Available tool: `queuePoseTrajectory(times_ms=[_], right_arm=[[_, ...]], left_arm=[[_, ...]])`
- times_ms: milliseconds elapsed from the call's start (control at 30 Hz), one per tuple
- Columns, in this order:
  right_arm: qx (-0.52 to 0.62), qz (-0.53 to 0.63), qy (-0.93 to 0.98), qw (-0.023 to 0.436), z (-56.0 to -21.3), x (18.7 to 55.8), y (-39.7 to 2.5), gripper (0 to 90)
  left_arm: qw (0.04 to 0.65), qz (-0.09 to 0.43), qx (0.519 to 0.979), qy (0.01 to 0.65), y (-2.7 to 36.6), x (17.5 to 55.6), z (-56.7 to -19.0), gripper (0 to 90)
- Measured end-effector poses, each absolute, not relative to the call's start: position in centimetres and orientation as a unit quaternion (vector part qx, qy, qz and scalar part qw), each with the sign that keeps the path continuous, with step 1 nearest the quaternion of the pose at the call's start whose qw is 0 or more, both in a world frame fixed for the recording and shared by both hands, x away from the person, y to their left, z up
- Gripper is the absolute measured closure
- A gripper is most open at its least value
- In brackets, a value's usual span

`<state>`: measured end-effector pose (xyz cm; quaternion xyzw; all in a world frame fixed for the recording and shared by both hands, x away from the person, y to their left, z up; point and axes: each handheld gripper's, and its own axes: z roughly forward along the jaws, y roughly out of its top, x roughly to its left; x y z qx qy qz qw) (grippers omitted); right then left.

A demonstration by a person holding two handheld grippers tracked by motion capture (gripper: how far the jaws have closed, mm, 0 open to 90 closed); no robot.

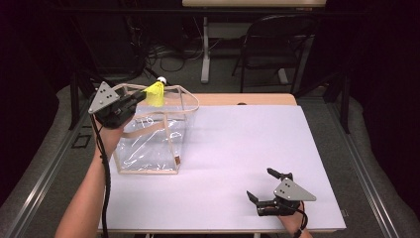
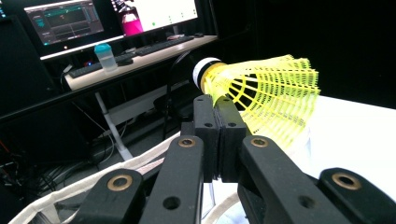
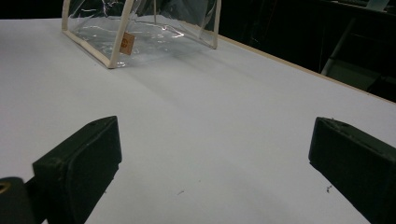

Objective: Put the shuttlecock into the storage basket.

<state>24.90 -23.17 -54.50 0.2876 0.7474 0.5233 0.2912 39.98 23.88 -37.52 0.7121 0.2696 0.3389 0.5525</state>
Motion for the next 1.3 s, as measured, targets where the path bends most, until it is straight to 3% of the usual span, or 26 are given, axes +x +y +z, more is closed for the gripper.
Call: queuePoseTrajectory(times_ms=[1300], right_arm=[[0.289,0.523,0.747,0.291,-54.5,24.9,-23.1,2.2]], left_arm=[[0.513,0.339,0.715,0.333,26.0,42.1,-40.0,89.2]])
